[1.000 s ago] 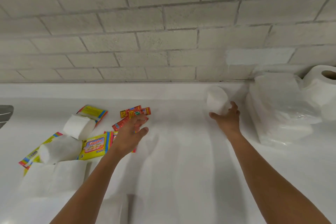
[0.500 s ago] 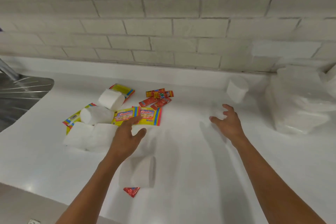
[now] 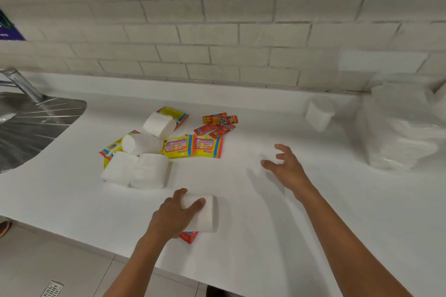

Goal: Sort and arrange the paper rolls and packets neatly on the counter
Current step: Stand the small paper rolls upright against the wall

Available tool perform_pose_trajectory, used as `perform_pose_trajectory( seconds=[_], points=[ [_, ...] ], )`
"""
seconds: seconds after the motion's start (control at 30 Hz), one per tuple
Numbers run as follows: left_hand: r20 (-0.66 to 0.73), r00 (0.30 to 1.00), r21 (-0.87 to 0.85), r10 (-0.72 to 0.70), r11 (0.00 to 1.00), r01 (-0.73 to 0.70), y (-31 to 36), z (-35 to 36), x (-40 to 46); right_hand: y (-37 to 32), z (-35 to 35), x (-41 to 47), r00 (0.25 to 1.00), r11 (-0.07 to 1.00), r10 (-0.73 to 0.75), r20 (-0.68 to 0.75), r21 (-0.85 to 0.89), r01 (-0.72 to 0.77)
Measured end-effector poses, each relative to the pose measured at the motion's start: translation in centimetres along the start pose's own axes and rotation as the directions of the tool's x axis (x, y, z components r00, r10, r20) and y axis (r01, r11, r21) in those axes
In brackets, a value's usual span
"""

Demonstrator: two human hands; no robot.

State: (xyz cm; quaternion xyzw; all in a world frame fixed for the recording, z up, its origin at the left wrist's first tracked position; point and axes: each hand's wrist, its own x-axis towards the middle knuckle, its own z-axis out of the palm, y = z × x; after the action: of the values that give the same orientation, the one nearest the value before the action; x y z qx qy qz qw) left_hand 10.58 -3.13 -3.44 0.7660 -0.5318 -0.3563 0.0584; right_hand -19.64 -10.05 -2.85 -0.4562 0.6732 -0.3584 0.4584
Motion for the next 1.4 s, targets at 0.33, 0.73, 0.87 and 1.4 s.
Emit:
perform_pose_trajectory(
  seconds=[0.33, 0.73, 0.87, 1.4],
  points=[
    [0.024, 1.0, -0.213, -0.004, 0.977, 0.009, 1.8, -0.5, 0.0, 0.0, -0.4, -1.9, 0.999, 1.0, 0.007, 0.051, 0.012, -0.008],
    [-0.083, 0.881, -0.14, 0.467, 0.869, -0.474, 9.7, -3.0, 0.0, -2.6, -1.3, -3.1, 0.895, 0.992, -0.115, 0.43, 0.004, 0.126],
    [-0.063, 0.768, -0.032, 0.637, 0.768, -0.64, 13.1, -4.0, 0.3, -3.9, -1.5, -2.5, 0.88, 0.964, -0.218, 0.422, -0.046, 0.261],
    [-0.083, 0.631, -0.146, 0.771, 0.617, -0.773, 20.9, -3.5, 6.6, -5.1, -6.5, 3.2, 0.939, 0.94, -0.341, -0.05, -0.046, 0.339]
  ],
)
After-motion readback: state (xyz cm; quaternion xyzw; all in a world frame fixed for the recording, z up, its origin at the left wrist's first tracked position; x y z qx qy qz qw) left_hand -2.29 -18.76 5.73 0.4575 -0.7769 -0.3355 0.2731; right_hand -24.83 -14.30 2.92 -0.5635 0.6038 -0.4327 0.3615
